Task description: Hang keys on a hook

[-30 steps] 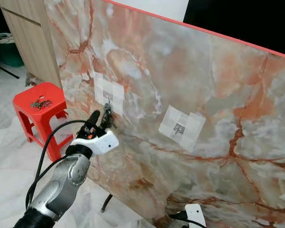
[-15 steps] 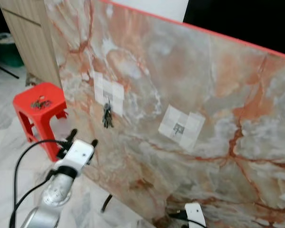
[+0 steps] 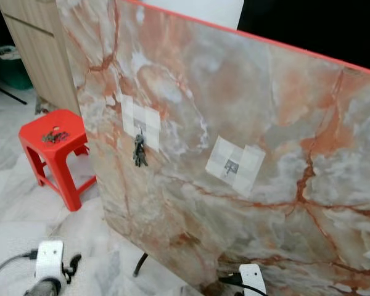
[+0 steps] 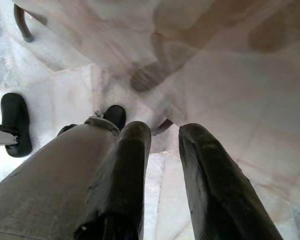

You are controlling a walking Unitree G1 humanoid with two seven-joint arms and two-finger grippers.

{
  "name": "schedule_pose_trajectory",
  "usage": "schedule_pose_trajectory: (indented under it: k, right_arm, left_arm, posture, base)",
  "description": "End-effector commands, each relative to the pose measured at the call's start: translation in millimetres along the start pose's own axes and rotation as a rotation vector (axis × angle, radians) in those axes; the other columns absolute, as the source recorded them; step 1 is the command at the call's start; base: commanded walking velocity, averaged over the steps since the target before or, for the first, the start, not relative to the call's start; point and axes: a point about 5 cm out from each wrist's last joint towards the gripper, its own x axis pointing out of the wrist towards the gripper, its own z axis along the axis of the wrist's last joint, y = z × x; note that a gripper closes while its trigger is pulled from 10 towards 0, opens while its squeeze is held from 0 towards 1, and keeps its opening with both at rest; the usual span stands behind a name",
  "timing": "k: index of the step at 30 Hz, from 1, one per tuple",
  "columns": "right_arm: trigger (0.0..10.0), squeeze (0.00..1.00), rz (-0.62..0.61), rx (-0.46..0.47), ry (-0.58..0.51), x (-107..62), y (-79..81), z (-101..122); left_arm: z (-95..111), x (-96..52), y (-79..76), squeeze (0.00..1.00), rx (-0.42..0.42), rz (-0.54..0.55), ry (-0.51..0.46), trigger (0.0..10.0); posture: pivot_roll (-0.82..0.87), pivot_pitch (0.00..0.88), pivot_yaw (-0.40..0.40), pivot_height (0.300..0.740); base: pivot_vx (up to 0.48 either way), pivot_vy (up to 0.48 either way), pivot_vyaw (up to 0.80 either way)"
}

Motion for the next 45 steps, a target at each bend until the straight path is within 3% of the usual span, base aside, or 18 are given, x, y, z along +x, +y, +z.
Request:
schedule_pose_trajectory:
  k: [1, 4, 8, 20, 45]
  right_arm:
    - [10.0, 0.00, -0.016, 0.018, 0.001, -0.3, -2.3, -0.9]
    - [10.0, 0.00, -0.027, 0.052, 0.000, -0.2, -1.4, -2.1]
    - [10.0, 0.00, -0.032, 0.118, -0.007, 0.3, 1.8, -3.3]
    - [10.0, 0.00, -0.018, 0.129, -0.005, 1.4, 9.6, -4.7]
    - [10.0, 0.00, -0.018, 0.146, -0.014, 1.3, 11.5, -8.1]
  left_arm:
    - [-10.1, -0.1, -5.8, 0.00, 0.015, -0.034, 0.043, 10.0]
    - [-39.2, -3.8, -9.3, 0.00, -0.019, -0.016, 0.184, 10.0]
    - [-51.4, -7.0, -15.5, 0.00, 0.032, -0.061, 0.243, 10.0]
    - [-60.2, -8.1, -9.4, 0.00, -0.011, -0.044, 0.273, 10.0]
    - [-65.5, -10.3, -6.2, 0.00, 0.001, -0.053, 0.298, 10.0]
  posture:
    - [0.03, 0.000, -0.103, 0.740]
    - [0.03, 0.000, -0.085, 0.740]
    - [0.00, 0.000, -0.048, 0.740]
    - [0.00, 0.000, -0.028, 0.740]
    - [-0.02, 0.000, -0.009, 0.740]
  base:
    - [0.000, 0.000, 0.00]
    - [0.000, 0.000, 0.00]
    - [0.000, 0.000, 0.00]
    - [0.000, 0.000, 0.00]
    - [0.000, 0.461, 0.00]
